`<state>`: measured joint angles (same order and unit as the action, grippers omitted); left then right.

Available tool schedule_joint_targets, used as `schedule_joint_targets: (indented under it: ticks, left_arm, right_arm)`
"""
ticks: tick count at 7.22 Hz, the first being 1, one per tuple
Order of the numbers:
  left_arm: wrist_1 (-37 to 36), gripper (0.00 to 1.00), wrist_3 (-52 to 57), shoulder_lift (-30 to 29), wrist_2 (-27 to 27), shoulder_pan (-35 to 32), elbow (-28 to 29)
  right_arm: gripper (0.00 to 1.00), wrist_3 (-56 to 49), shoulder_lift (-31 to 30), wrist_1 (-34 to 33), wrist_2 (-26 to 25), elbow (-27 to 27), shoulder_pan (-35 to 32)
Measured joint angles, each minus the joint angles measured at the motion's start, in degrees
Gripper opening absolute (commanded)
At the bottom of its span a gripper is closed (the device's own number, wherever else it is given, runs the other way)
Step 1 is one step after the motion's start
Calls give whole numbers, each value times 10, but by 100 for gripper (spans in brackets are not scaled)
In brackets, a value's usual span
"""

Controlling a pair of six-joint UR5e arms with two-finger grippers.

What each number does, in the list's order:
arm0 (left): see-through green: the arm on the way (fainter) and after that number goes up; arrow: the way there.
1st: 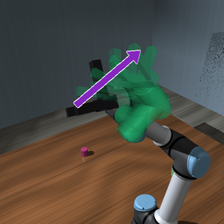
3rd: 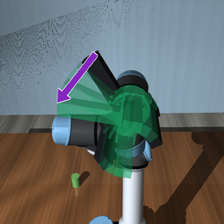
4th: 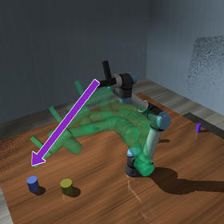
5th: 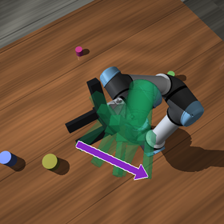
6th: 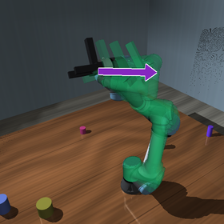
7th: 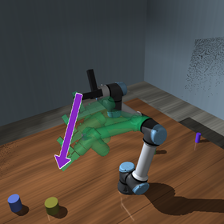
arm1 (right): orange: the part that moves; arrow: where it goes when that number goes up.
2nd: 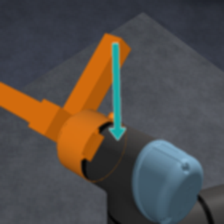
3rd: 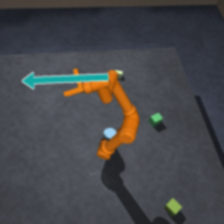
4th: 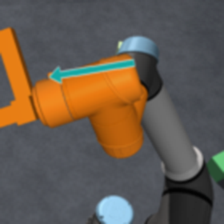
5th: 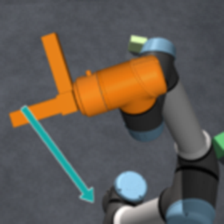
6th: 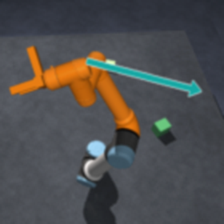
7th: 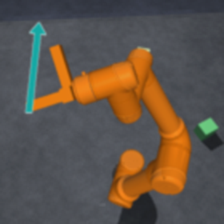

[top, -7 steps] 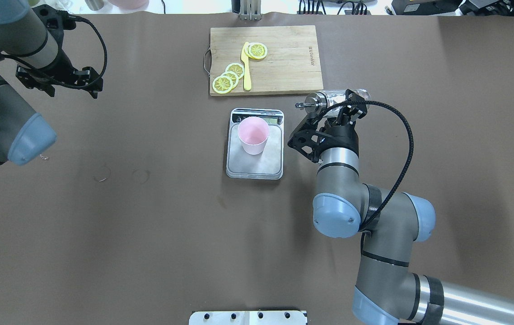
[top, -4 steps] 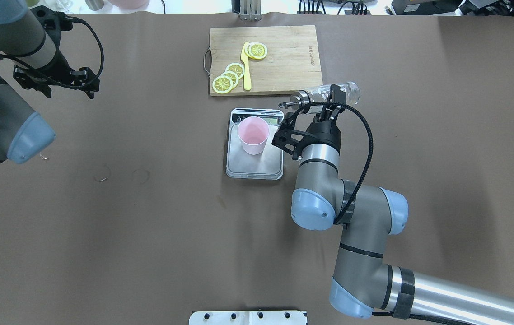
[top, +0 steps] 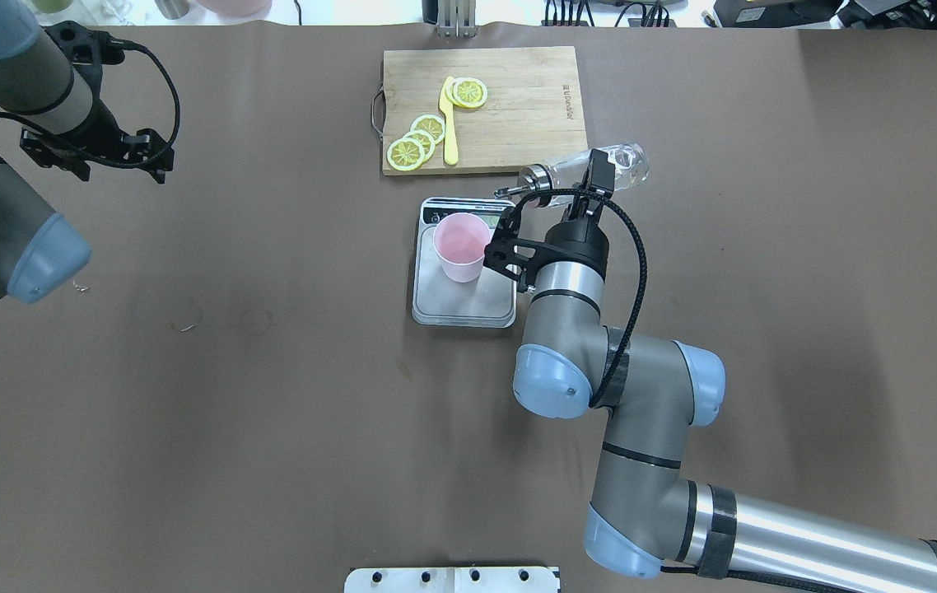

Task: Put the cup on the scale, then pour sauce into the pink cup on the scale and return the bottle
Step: 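Tilt the bottle spout down over the pink cup with the right gripper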

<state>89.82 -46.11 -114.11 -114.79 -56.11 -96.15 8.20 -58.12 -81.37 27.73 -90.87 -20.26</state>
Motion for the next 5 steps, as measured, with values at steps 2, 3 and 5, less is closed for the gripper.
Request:
schedule_joint_targets:
  ticks: [2,3,5]
  left_arm:
    - [3,99,0,1,0,-1,2]
    - [3,99,1,1,1,-1,2]
    - [4,99,1,1,0,-1,5]
  right_arm:
    - [0,-10,2,-1,-27,15,3]
    - [0,-16,6,-1,-42,25,5]
    - [0,-22,23,-3,-68,50,12]
